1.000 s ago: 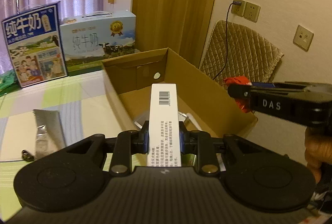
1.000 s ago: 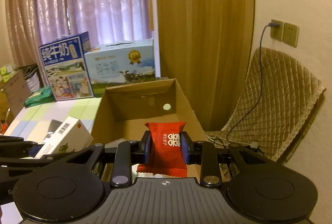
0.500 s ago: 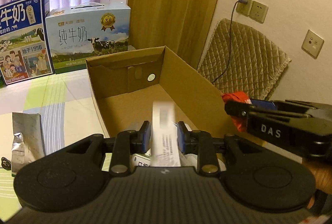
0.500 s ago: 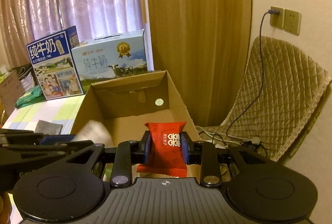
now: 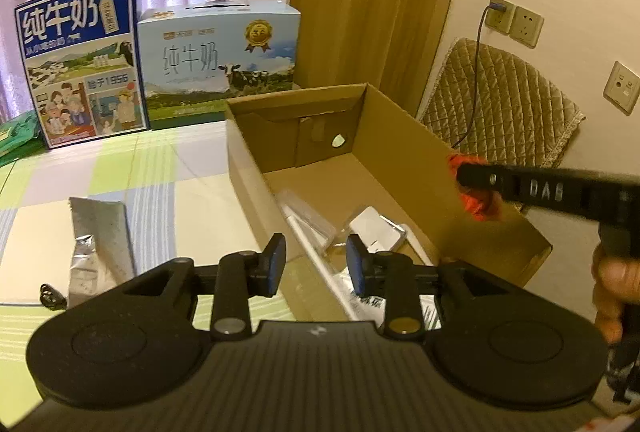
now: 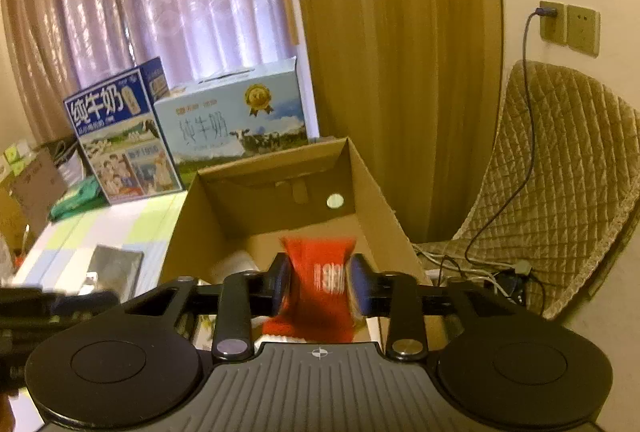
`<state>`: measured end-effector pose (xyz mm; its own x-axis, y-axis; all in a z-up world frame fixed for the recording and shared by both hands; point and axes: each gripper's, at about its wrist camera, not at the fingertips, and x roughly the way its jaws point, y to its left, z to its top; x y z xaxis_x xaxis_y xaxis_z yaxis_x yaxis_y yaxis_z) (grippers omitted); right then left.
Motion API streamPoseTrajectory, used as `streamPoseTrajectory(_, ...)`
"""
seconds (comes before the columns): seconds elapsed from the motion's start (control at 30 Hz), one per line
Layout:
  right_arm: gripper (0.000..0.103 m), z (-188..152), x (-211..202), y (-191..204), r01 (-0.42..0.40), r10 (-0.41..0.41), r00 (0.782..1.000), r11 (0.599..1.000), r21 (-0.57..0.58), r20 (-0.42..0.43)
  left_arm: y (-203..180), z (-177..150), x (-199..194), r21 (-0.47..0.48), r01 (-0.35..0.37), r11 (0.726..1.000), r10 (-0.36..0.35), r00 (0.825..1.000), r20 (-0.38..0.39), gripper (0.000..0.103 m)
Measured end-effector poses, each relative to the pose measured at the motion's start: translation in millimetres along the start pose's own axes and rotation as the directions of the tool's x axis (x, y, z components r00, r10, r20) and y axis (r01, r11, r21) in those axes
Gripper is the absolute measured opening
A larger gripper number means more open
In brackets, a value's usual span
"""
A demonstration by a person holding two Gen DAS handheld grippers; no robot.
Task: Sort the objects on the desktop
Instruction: 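Open both grippers to drop the white box and red packet into the cardboard box, then move both grippers back toward the black cable and silver pouch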
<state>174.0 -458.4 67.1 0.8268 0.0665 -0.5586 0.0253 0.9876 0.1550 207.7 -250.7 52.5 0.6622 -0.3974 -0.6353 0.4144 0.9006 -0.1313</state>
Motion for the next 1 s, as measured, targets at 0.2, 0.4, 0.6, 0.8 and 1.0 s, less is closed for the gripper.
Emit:
streamPoseTrajectory(0.2, 0.056, 0.9, -13.9, -4.3, 0.007, -0.007, 1.000, 0.999, 0.035, 0.020, 9.2, -11.1, -14.8, -0.003, -0.022, 1.000, 0.022, 1.000, 0.001, 0.032)
streamPoseTrajectory(0.4, 0.063, -4.7, -37.9, -0.1, -0.001, -0.001, 1.000, 0.998, 0.055, 0.023, 21.0, -26.2, -35.0, -0.023, -0.041, 0.999, 0.040, 0.999, -0.019, 0.036)
streamPoseTrajectory(0.6, 0.073, -10.8, -66.3, 20.8, -0.046, 0.044, 0.998, 0.996, 0.071, 0.035, 41.1, -51.7, -66.2, -0.027, -0.086, 0.996, 0.085, 0.996, -0.037, 0.057)
streamPoseTrajectory(0.8, 0.083, -23.8, -87.7, 58.4, -0.098, 0.096, 0.995, 0.994, 0.048, 0.041, 72.3, -79.6, -102.1, -0.049, -0.150, 0.987, 0.147, 0.988, -0.052, 0.069)
streamPoseTrajectory(1.0, 0.094, -38.0, -99.0, 99.4, -0.143, 0.143, 0.989, 0.990, 0.010, 0.023, 102.0, -97.3, -134.4, -0.082, -0.205, 0.975, 0.200, 0.978, -0.060, 0.082)
